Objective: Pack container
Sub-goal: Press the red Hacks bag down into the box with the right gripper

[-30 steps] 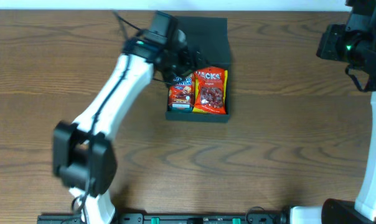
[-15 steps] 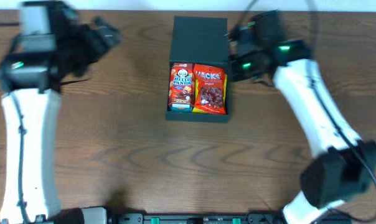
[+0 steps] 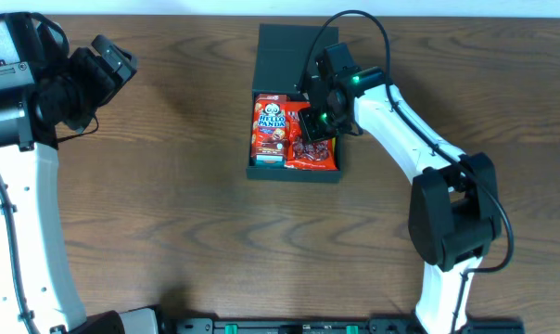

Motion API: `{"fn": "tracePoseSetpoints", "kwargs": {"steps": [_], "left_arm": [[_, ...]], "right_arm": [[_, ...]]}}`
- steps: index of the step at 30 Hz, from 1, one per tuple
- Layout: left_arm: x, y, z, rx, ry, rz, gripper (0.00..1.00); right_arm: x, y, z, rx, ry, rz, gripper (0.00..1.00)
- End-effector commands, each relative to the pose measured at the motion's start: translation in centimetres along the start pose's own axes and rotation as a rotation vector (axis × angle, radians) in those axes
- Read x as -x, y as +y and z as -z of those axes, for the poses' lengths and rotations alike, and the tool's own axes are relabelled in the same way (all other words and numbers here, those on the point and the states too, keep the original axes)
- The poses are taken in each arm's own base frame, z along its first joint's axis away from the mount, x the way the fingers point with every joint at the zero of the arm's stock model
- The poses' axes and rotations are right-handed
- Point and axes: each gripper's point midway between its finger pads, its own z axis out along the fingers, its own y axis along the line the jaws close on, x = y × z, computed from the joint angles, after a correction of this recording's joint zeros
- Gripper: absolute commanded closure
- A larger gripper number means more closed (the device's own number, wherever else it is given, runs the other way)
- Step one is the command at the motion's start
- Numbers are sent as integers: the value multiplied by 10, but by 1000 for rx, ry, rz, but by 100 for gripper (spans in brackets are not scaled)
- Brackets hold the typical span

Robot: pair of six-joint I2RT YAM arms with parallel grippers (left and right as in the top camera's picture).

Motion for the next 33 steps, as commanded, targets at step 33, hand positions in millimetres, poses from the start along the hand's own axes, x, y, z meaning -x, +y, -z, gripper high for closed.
{"fn": "tracePoseSetpoints", "kwargs": {"steps": [33], "left_arm": [[-4, 13, -2, 64, 28, -22, 3]], "right_arm": [[-34, 28, -14, -66, 112, 149, 98]]}}
